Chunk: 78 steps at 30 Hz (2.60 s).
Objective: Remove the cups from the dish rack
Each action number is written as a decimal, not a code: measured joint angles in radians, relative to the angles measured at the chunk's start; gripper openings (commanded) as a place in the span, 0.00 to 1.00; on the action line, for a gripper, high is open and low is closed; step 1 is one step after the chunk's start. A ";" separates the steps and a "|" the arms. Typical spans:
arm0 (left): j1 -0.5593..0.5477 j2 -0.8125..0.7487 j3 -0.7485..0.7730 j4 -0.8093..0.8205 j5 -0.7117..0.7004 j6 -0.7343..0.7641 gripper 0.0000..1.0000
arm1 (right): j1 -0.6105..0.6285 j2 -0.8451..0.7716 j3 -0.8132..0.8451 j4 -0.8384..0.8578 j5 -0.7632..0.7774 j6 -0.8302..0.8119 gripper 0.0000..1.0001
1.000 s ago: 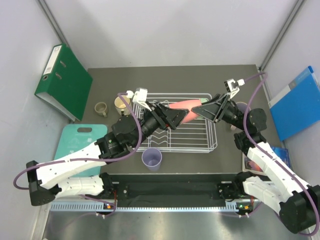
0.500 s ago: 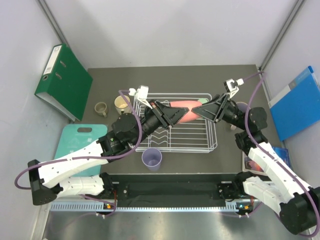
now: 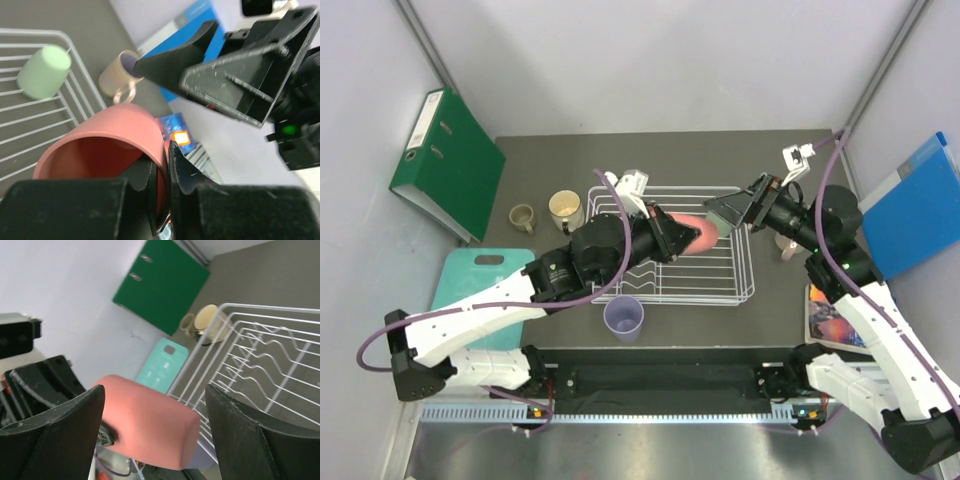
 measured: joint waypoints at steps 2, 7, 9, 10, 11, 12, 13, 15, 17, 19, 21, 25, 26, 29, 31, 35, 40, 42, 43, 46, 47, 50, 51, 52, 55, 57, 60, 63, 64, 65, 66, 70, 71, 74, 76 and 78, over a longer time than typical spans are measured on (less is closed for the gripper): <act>0.000 0.004 -0.004 -0.043 0.002 0.001 0.00 | 0.000 -0.001 0.003 -0.054 0.040 -0.031 0.76; -0.001 0.028 0.057 -0.171 -0.006 0.016 0.00 | 0.009 -0.003 0.088 -0.259 0.256 -0.137 0.73; -0.009 0.071 0.135 -0.235 -0.018 0.028 0.00 | 0.019 -0.008 0.136 -0.321 0.339 -0.186 0.72; -0.020 0.099 0.187 -0.286 -0.033 0.037 0.00 | 0.025 -0.012 0.154 -0.342 0.375 -0.208 0.73; -0.033 0.129 0.239 -0.328 -0.046 0.045 0.00 | 0.030 -0.018 0.170 -0.362 0.414 -0.230 0.72; -0.053 0.164 0.294 -0.375 -0.063 0.052 0.00 | 0.032 -0.026 0.177 -0.378 0.443 -0.248 0.72; -0.075 0.200 0.349 -0.423 -0.084 0.061 0.00 | 0.033 -0.032 0.179 -0.386 0.466 -0.261 0.72; -0.130 0.276 0.456 -0.538 -0.126 0.071 0.00 | 0.035 -0.047 0.178 -0.418 0.515 -0.288 0.72; -0.195 0.370 0.573 -0.659 -0.190 0.077 0.00 | 0.038 -0.055 0.176 -0.443 0.546 -0.306 0.72; -0.276 0.487 0.697 -0.797 -0.266 0.071 0.00 | 0.039 -0.062 0.175 -0.465 0.573 -0.320 0.72; -0.347 0.585 0.770 -0.914 -0.317 0.058 0.00 | 0.041 -0.072 0.163 -0.477 0.594 -0.332 0.72; -0.430 0.686 0.768 -1.059 -0.352 0.016 0.00 | 0.048 -0.085 0.140 -0.491 0.612 -0.342 0.72; -0.439 0.693 0.758 -1.074 -0.354 0.008 0.00 | 0.050 -0.086 0.136 -0.496 0.613 -0.344 0.72; -0.445 0.700 0.720 -1.122 -0.356 -0.023 0.00 | 0.058 -0.087 0.125 -0.500 0.620 -0.349 0.72; -0.443 0.703 0.706 -1.139 -0.359 -0.041 0.00 | 0.064 -0.088 0.117 -0.503 0.620 -0.350 0.72; -0.434 0.703 0.648 -1.122 -0.358 -0.048 0.00 | 0.073 -0.090 0.110 -0.509 0.620 -0.351 0.72; -0.403 0.694 0.465 -0.981 -0.288 -0.053 0.00 | 0.087 -0.091 0.110 -0.511 0.632 -0.360 0.72; -0.384 0.693 0.405 -0.943 -0.260 -0.057 0.00 | 0.097 -0.091 0.111 -0.517 0.644 -0.369 0.72; -0.372 0.693 0.377 -0.919 -0.244 -0.057 0.00 | 0.102 -0.091 0.112 -0.523 0.649 -0.374 0.72; -0.341 0.693 0.344 -0.870 -0.216 -0.055 0.00 | 0.111 -0.090 0.113 -0.529 0.658 -0.381 0.72; -0.330 0.692 0.339 -0.848 -0.207 -0.052 0.00 | 0.114 -0.089 0.113 -0.529 0.661 -0.384 0.72; -0.297 0.677 0.312 -0.772 -0.176 -0.044 0.00 | 0.118 -0.085 0.113 -0.529 0.669 -0.388 0.72; -0.285 0.668 0.301 -0.750 -0.164 -0.041 0.00 | 0.118 -0.082 0.113 -0.529 0.673 -0.392 0.72; -0.273 0.658 0.289 -0.731 -0.153 -0.040 0.00 | 0.120 -0.081 0.113 -0.529 0.676 -0.393 0.72; -0.240 0.637 0.271 -0.699 -0.118 -0.040 0.00 | 0.122 -0.076 0.113 -0.529 0.684 -0.402 0.73; -0.226 0.634 0.271 -0.693 -0.089 -0.042 0.00 | 0.122 -0.072 0.115 -0.529 0.690 -0.406 0.73; -0.215 0.634 0.271 -0.678 -0.062 -0.042 0.00 | 0.124 -0.064 0.121 -0.528 0.698 -0.413 0.73; -0.209 0.634 0.269 -0.661 -0.036 -0.043 0.00 | 0.127 -0.061 0.121 -0.529 0.703 -0.420 0.73; -0.208 0.634 0.266 -0.656 -0.029 -0.044 0.00 | 0.128 -0.061 0.121 -0.529 0.705 -0.422 0.73; -0.207 0.634 0.264 -0.652 -0.024 -0.045 0.00 | 0.129 -0.060 0.121 -0.528 0.706 -0.423 0.73; -0.206 0.634 0.264 -0.649 -0.019 -0.045 0.00 | 0.129 -0.059 0.121 -0.529 0.707 -0.426 0.73; -0.206 0.639 0.263 -0.643 -0.006 -0.045 0.00 | 0.129 -0.058 0.121 -0.528 0.713 -0.429 0.73; -0.206 0.641 0.262 -0.643 -0.003 -0.045 0.00 | 0.129 -0.058 0.121 -0.528 0.714 -0.429 0.73; -0.206 0.651 0.262 -0.644 -0.001 -0.045 0.00 | 0.129 -0.058 0.121 -0.528 0.718 -0.430 0.73; -0.209 0.657 0.262 -0.646 -0.003 -0.045 0.00 | 0.129 -0.058 0.121 -0.528 0.721 -0.431 0.73; -0.214 0.665 0.262 -0.652 -0.009 -0.044 0.00 | 0.129 -0.058 0.121 -0.528 0.724 -0.434 0.73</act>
